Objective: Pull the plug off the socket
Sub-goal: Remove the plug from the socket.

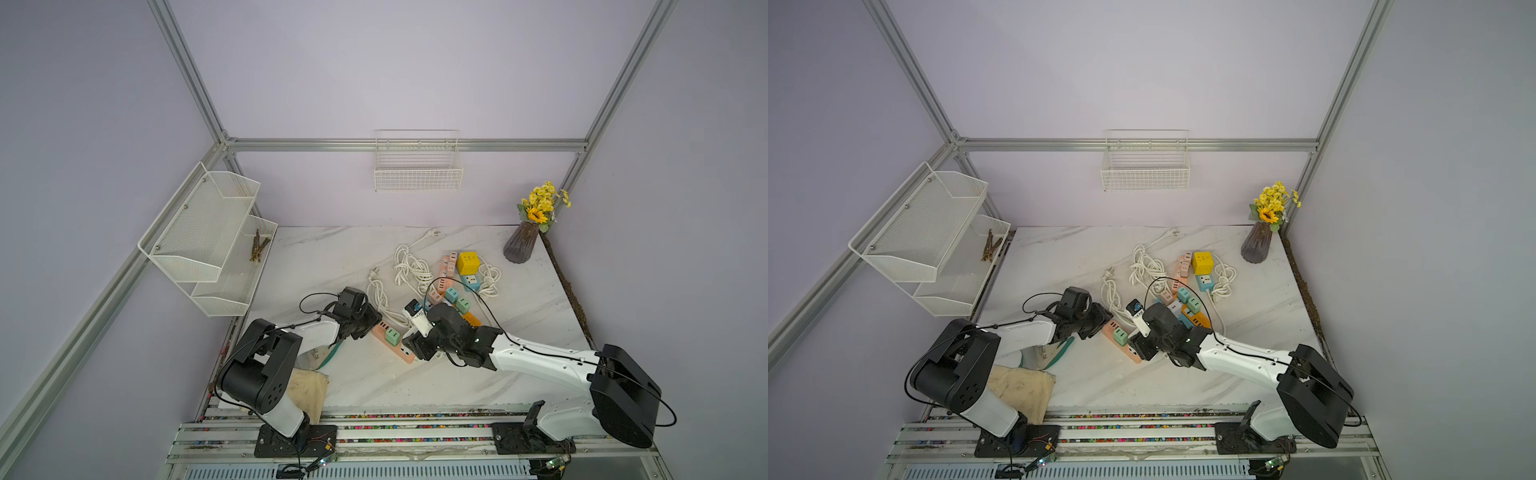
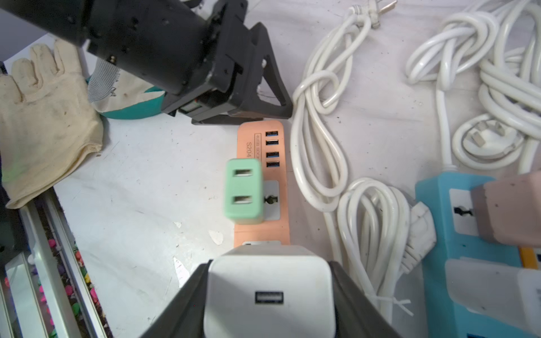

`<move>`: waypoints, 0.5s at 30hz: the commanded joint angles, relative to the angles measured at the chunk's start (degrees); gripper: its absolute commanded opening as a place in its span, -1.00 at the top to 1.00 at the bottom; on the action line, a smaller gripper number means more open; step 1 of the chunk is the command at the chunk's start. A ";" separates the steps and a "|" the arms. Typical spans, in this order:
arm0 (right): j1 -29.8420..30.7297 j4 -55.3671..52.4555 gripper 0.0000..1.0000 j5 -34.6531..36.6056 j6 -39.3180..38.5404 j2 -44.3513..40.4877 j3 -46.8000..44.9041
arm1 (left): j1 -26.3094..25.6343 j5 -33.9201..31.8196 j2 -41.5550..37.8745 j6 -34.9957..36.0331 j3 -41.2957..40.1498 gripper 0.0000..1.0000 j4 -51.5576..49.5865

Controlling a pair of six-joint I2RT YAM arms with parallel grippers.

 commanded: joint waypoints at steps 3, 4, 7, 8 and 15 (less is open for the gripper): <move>0.47 0.02 0.11 1.43 0.44 0.97 2.12 | 0.96 -4.83 -4.14 4.45 -0.04 -0.04 -9.54; 0.40 -0.09 0.11 1.87 0.40 0.85 2.03 | 1.34 -5.83 -6.13 4.81 -0.32 -0.04 -10.16; 0.38 1.51 0.11 -1.30 -0.56 -0.37 1.26 | 2.70 -8.35 -14.51 5.34 -2.44 -0.06 -10.50; 0.43 2.76 0.11 -3.46 -0.71 -1.51 0.65 | 3.06 -8.68 -16.40 5.39 -3.20 -0.06 -10.24; 0.14 15.08 0.10 -8.25 1.41 -14.44 -8.03 | 3.58 -3.05 -24.72 15.30 -4.89 -0.08 -4.26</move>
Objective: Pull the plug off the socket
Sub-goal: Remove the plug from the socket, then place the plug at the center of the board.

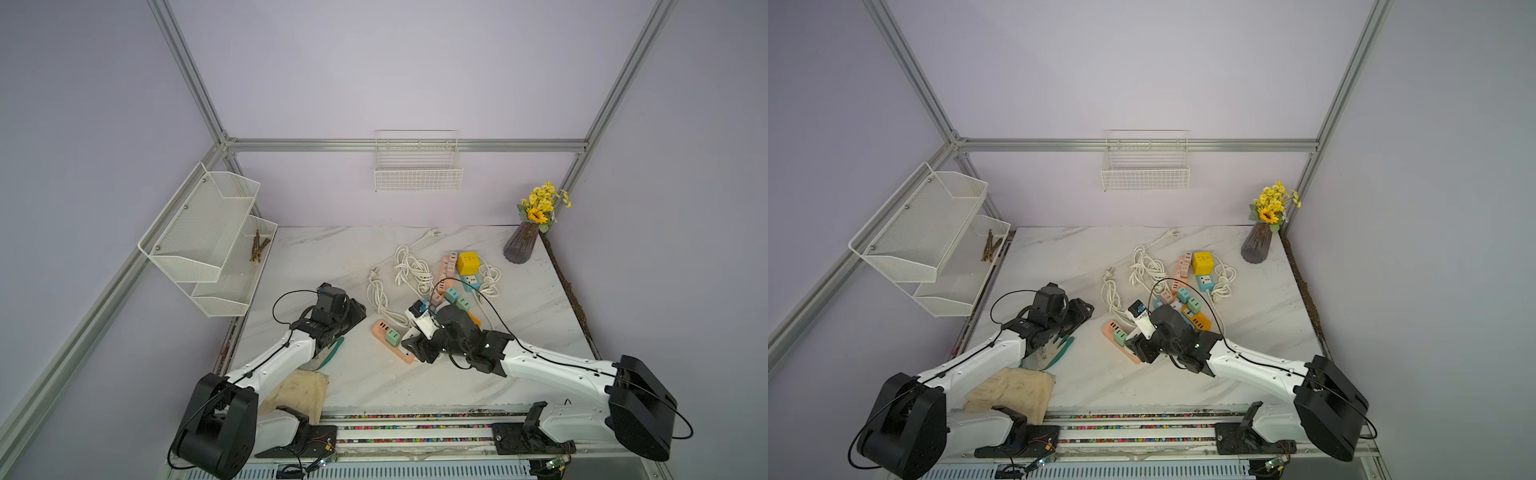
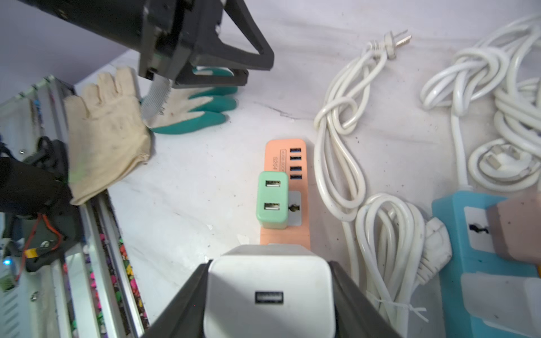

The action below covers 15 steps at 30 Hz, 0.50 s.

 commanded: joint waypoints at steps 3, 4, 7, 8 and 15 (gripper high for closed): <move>-1.46 17.43 0.09 -10.52 5.15 -9.07 -6.65 | 0.25 4.73 -7.90 14.39 -2.58 -0.20 8.11; -1.94 20.35 0.09 -13.75 6.90 -9.07 -7.59 | 0.29 5.02 -9.87 16.35 -3.46 -0.27 9.22; -2.41 30.46 0.09 -22.91 14.60 -5.36 -9.16 | 0.44 1.42 -17.30 20.20 -6.77 -0.51 11.49; -2.43 33.64 0.08 -25.82 17.54 -2.88 -9.03 | 0.55 -1.56 -20.19 20.71 -8.09 -0.60 11.55; 0.52 36.31 0.13 -30.07 25.47 15.30 -0.17 | 3.08 -18.56 -36.75 20.62 -19.17 -0.99 16.36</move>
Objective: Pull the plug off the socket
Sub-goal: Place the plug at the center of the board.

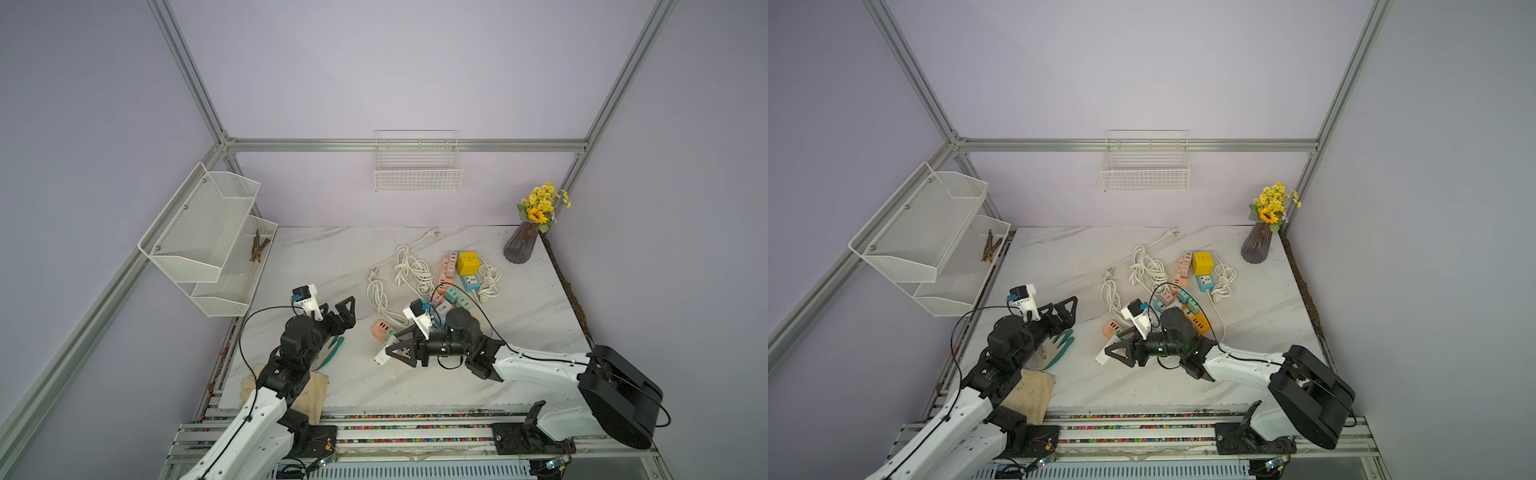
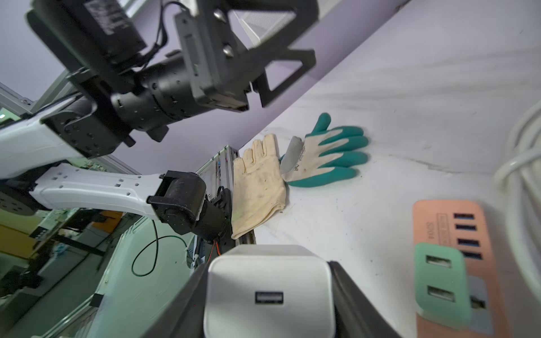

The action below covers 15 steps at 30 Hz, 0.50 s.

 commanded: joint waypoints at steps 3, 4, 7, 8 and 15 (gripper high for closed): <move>6.08 -12.74 0.10 7.37 -3.54 8.46 12.54 | 1.16 -12.65 -5.47 2.46 -2.65 -1.00 2.33; 6.53 -14.73 0.10 8.09 -3.69 10.14 14.24 | 1.28 -13.54 -5.81 2.45 -2.56 -1.00 1.75; 7.98 -19.73 0.10 9.34 -4.41 15.47 19.74 | 1.38 -15.56 -6.56 2.15 -2.80 -1.00 1.17; 8.93 -22.12 0.10 10.59 -5.49 17.36 22.04 | 1.47 -16.16 -6.71 1.90 -2.82 -1.00 0.94; 15.05 -33.33 0.04 17.60 -12.18 26.17 34.41 | 1.88 -23.00 -8.05 -1.97 -3.30 -1.00 -1.80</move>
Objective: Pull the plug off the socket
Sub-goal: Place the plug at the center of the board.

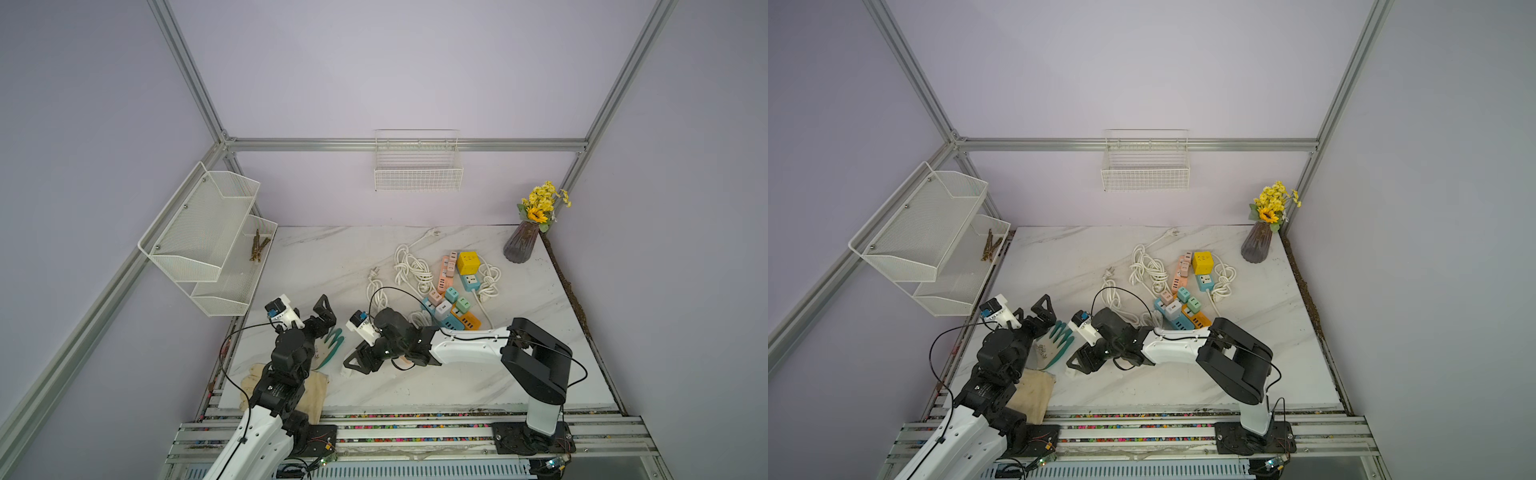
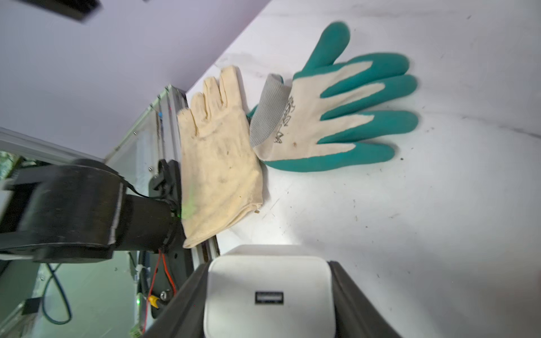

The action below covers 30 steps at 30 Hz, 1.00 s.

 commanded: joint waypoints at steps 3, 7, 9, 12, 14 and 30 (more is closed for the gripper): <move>3.44 -9.76 -0.02 7.53 -5.85 3.13 6.84 | 0.70 -6.06 -1.71 -2.95 -0.76 -0.99 -1.12; 4.05 -11.34 -0.22 10.32 -7.09 4.53 9.13 | 0.73 -6.10 -2.55 -2.93 -0.89 -1.00 -1.16; 4.07 -12.47 -0.41 10.70 -7.79 4.01 9.88 | 0.69 -6.05 -2.84 -2.95 -0.97 -1.00 -1.16; 4.11 -14.26 -0.65 11.48 -9.68 1.00 9.98 | 0.64 -5.15 -2.95 -2.93 -1.14 -1.00 -0.71; 4.14 -14.99 -0.70 12.13 -11.11 -2.40 8.94 | 0.71 -3.83 -2.87 -2.88 -1.26 -0.99 0.01; -7.99 -4.14 -0.70 14.90 -14.28 -40.08 -21.24 | 0.71 40.10 19.80 -3.12 3.24 -0.91 19.85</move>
